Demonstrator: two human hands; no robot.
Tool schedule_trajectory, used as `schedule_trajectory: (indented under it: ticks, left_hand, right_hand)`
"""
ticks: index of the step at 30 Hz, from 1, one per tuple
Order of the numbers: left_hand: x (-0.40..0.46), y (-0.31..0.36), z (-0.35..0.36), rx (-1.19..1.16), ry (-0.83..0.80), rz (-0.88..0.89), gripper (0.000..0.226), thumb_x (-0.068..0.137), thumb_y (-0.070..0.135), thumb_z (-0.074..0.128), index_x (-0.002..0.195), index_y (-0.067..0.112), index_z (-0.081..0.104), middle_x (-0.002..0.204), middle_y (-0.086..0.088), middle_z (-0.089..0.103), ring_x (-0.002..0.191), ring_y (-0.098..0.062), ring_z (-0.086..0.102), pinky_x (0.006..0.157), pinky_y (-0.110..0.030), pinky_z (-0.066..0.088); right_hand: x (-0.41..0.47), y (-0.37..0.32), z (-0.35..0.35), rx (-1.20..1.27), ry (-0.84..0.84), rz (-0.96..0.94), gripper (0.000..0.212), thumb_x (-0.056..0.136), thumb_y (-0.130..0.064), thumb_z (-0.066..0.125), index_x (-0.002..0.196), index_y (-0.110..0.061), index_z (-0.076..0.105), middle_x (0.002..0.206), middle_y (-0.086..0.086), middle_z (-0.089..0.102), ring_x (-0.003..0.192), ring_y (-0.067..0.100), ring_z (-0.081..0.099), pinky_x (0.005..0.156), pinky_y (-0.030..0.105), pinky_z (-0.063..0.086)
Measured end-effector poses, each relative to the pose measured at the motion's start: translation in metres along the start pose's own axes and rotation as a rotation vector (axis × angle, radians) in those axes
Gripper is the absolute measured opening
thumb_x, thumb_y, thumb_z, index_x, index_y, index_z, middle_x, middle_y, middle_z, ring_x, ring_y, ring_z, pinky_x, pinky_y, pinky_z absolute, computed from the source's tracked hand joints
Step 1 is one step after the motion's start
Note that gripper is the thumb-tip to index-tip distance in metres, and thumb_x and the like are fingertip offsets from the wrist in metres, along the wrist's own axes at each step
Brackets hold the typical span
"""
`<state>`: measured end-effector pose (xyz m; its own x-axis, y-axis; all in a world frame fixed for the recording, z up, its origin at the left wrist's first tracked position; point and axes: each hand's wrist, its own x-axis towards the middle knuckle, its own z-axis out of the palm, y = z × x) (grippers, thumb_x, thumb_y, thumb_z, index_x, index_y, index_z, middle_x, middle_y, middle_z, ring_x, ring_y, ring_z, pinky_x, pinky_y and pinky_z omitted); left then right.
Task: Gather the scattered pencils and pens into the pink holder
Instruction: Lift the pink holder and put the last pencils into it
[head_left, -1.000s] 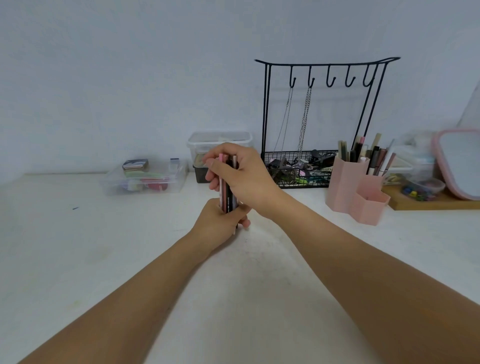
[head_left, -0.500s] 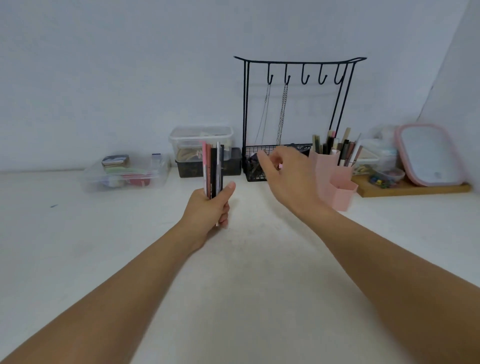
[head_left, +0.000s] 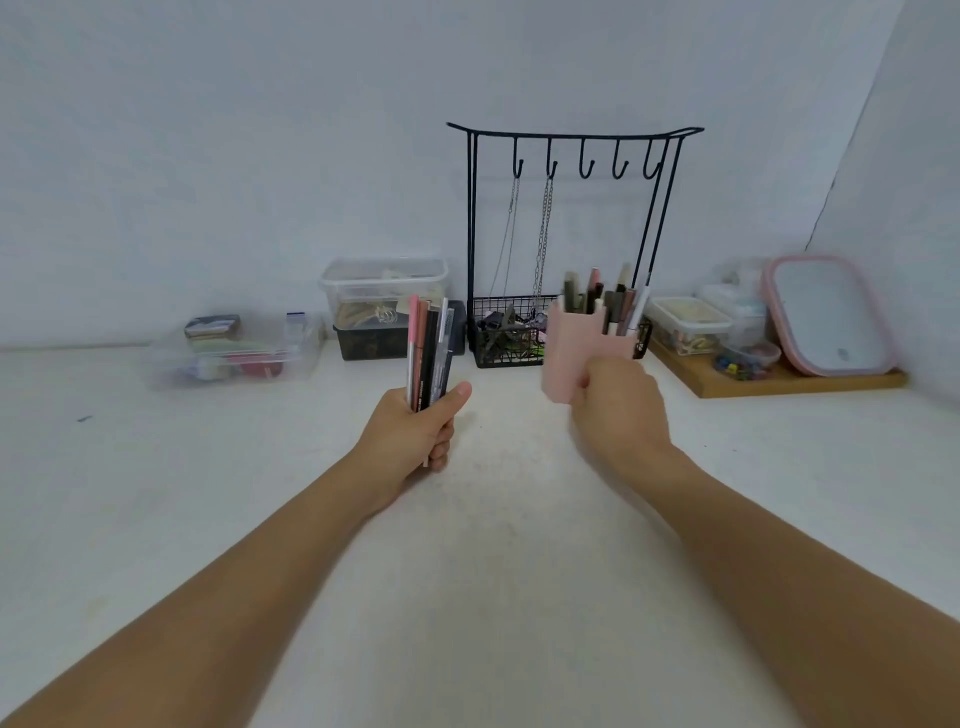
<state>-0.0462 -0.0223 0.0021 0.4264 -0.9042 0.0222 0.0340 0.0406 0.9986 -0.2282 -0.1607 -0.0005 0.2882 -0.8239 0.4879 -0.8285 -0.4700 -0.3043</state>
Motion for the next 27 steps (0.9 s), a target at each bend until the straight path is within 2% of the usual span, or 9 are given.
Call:
schedule_trajectory:
  ticks: [6, 9, 13, 16, 19, 21, 23, 25, 27]
  left_hand:
    - [0.000, 0.000, -0.001, 0.012, -0.003, 0.020, 0.041, 0.093, 0.030, 0.073, 0.072, 0.016, 0.040, 0.049, 0.004, 0.037, 0.043, -0.013, 0.033, 0.044, -0.027, 0.035]
    - [0.000, -0.001, -0.001, 0.032, 0.015, 0.055, 0.036, 0.095, 0.024, 0.070, 0.074, 0.014, 0.043, 0.049, 0.004, 0.037, 0.043, -0.013, 0.032, 0.042, -0.025, 0.032]
    - [0.003, -0.004, -0.002, 0.194, 0.031, 0.195, 0.035, 0.096, 0.019, 0.068, 0.067, 0.014, 0.050, 0.044, 0.007, 0.045, 0.038, -0.012, 0.039, 0.042, -0.025, 0.036]
    - [0.000, -0.004, -0.001, 0.394, -0.042, 0.360, 0.030, 0.095, 0.006, 0.062, 0.077, 0.029, 0.067, 0.058, 0.017, 0.067, 0.057, -0.001, 0.064, 0.058, -0.021, 0.050]
    - [-0.003, -0.006, 0.000, 0.552, -0.072, 0.486, 0.037, 0.090, -0.001, 0.064, 0.107, 0.030, 0.073, 0.085, 0.019, 0.075, 0.085, 0.002, 0.071, 0.071, -0.013, 0.053]
    - [-0.003, -0.008, 0.002, 0.634, -0.044, 0.457, 0.031, 0.087, 0.003, 0.068, 0.110, 0.022, 0.074, 0.082, 0.009, 0.073, 0.078, -0.009, 0.070, 0.065, -0.012, 0.051]
    - [-0.001, -0.009, 0.005, 0.635, -0.020, 0.403, 0.017, 0.084, 0.007, 0.072, 0.092, 0.022, 0.073, 0.075, 0.009, 0.071, 0.070, -0.011, 0.068, 0.060, -0.013, 0.049]
    - [0.002, -0.011, 0.007, 0.580, -0.007, 0.368, 0.023, 0.077, 0.012, 0.081, 0.096, 0.018, 0.070, 0.082, 0.007, 0.074, 0.072, -0.006, 0.070, 0.066, -0.020, 0.054]
    - [0.003, -0.011, 0.007, 0.477, -0.023, 0.276, 0.041, 0.073, 0.011, 0.087, 0.105, 0.011, 0.061, 0.084, -0.002, 0.076, 0.066, -0.005, 0.068, 0.063, -0.026, 0.055]
  right_hand:
    - [-0.020, -0.049, -0.001, 0.162, -0.069, -0.187, 0.019, 0.091, -0.013, 0.052, 0.077, -0.006, 0.063, 0.078, 0.012, 0.063, 0.068, 0.031, 0.060, 0.064, 0.039, 0.055]
    - [-0.032, -0.066, 0.000, 0.311, -0.060, -0.274, 0.020, 0.090, -0.017, 0.052, 0.073, -0.009, 0.060, 0.068, 0.005, 0.059, 0.064, 0.024, 0.054, 0.059, 0.035, 0.046]
    - [-0.041, -0.078, -0.018, 0.820, -0.043, -0.290, 0.030, 0.089, -0.029, 0.056, 0.112, -0.015, 0.070, 0.105, -0.009, 0.065, 0.087, 0.004, 0.059, 0.072, 0.016, 0.046]
    - [-0.047, -0.093, -0.023, 1.047, -0.316, -0.191, 0.037, 0.085, -0.034, 0.077, 0.118, -0.024, 0.066, 0.102, -0.021, 0.067, 0.091, -0.005, 0.061, 0.077, 0.013, 0.049]
    - [-0.052, -0.107, -0.016, 1.196, -0.329, 0.038, 0.015, 0.081, -0.023, 0.083, 0.088, -0.024, 0.069, 0.076, -0.017, 0.073, 0.084, 0.000, 0.070, 0.083, 0.025, 0.056]
    - [-0.051, -0.109, -0.009, 1.287, -0.256, 0.160, 0.015, 0.083, -0.016, 0.079, 0.075, -0.018, 0.067, 0.068, -0.012, 0.073, 0.080, 0.008, 0.073, 0.086, 0.036, 0.059]
    - [-0.048, -0.108, -0.005, 1.282, -0.187, 0.195, 0.007, 0.082, -0.019, 0.075, 0.086, -0.015, 0.071, 0.079, 0.002, 0.076, 0.085, 0.020, 0.075, 0.086, 0.044, 0.060]
    - [-0.047, -0.106, -0.003, 1.236, -0.140, 0.191, 0.012, 0.081, -0.018, 0.069, 0.088, -0.009, 0.070, 0.078, 0.006, 0.073, 0.079, 0.022, 0.074, 0.076, 0.041, 0.062]
    - [-0.044, -0.104, -0.007, 1.222, -0.109, 0.217, 0.009, 0.083, -0.012, 0.064, 0.075, -0.009, 0.064, 0.065, 0.003, 0.067, 0.063, 0.018, 0.069, 0.062, 0.034, 0.058]
